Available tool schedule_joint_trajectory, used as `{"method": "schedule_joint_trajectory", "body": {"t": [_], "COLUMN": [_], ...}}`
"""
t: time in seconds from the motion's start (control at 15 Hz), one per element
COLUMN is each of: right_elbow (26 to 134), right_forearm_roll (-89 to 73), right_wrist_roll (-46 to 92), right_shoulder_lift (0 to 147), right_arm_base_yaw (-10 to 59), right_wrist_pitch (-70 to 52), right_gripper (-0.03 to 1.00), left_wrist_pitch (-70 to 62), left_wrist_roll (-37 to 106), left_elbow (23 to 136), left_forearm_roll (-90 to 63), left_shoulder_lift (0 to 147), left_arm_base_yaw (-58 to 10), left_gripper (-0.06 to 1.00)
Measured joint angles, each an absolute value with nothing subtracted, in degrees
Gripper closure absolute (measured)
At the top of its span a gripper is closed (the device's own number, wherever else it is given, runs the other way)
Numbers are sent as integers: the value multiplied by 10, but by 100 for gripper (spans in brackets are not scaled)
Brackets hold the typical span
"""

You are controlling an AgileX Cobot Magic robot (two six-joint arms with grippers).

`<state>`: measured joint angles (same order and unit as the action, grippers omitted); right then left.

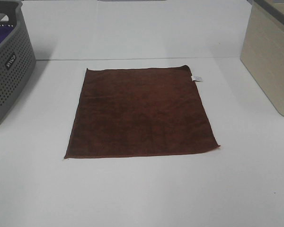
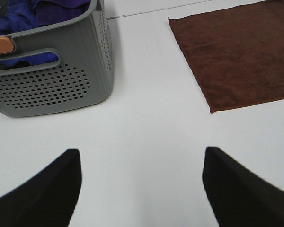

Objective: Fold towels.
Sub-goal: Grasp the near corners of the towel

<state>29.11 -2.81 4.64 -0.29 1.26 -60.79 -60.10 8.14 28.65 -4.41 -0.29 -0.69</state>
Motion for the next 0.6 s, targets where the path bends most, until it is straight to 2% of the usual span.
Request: {"method": "schedule_joint_trajectory", "body": {"t": [0.6], "right_elbow": [291], "right_forearm_roll": [-28], "right_wrist_roll": [46], "right_shoulder_lift": [-3], "right_arm_base_yaw": [13], "right_wrist_pitch": [-608], "right_gripper": [6], "left_wrist_pitch": [-601], "left_wrist_roll": [81], "left_elbow": [286], "left_forearm_roll": [-44], "left_shoulder_lift": [-3], "left_arm_base_yaw": [-7], "left_gripper": [27]}}
